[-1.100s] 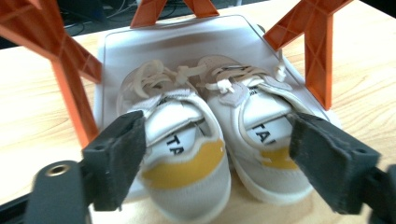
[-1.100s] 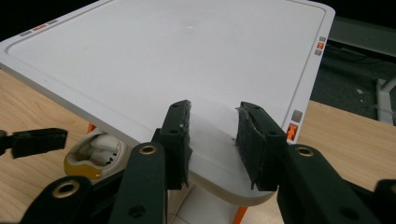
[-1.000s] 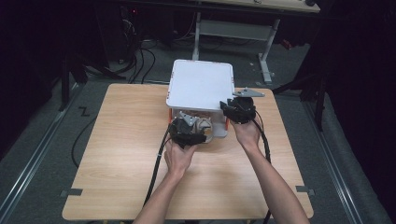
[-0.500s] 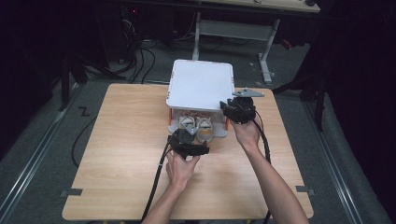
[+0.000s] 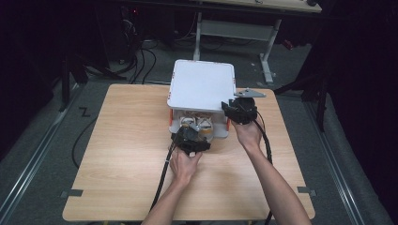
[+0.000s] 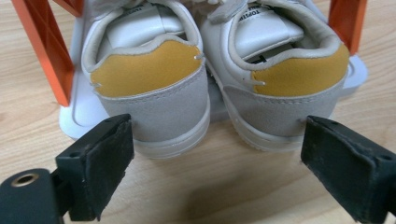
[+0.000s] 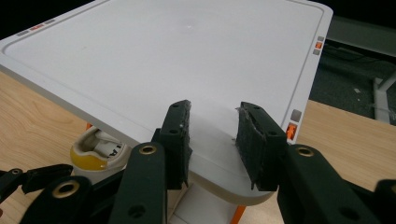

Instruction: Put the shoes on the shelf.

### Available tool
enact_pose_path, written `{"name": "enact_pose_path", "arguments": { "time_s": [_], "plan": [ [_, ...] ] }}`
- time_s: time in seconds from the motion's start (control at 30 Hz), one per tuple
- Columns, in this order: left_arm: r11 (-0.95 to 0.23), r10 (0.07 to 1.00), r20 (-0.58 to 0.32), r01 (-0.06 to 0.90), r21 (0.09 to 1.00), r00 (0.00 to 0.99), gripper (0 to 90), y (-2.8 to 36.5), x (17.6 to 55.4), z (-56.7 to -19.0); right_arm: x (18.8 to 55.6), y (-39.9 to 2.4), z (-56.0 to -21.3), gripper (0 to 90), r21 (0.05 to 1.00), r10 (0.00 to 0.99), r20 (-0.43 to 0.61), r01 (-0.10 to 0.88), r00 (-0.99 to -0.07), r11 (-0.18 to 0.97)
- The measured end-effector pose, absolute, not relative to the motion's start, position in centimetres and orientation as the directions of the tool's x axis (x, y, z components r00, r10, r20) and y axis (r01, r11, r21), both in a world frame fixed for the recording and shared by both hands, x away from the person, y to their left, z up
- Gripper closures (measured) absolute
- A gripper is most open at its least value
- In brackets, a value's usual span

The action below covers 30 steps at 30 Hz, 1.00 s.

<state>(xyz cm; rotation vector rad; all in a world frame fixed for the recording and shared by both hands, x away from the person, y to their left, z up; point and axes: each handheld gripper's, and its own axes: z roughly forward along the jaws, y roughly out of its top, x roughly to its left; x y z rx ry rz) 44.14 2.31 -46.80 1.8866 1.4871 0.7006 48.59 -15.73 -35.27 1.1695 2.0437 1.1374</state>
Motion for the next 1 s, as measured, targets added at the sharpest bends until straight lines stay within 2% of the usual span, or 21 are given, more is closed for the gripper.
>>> {"name": "enact_pose_path", "arguments": {
  "time_s": [0.47, 1.0],
  "plan": [
    [-0.209, 0.971, 0.080, 0.630, 0.748, 0.227, 17.7, 2.3, 47.2, -46.5, 48.6, -16.0, -35.2, 64.5, 0.854, 0.874, -0.031, 0.441, -0.484, 0.274],
    [-0.218, 0.971, 0.101, 0.621, 0.753, 0.217, 18.2, 1.9, 48.1, -46.8, 48.7, -15.8, -35.2, 64.3, 0.855, 0.877, -0.029, 0.442, -0.480, 0.270]
  ]
}}
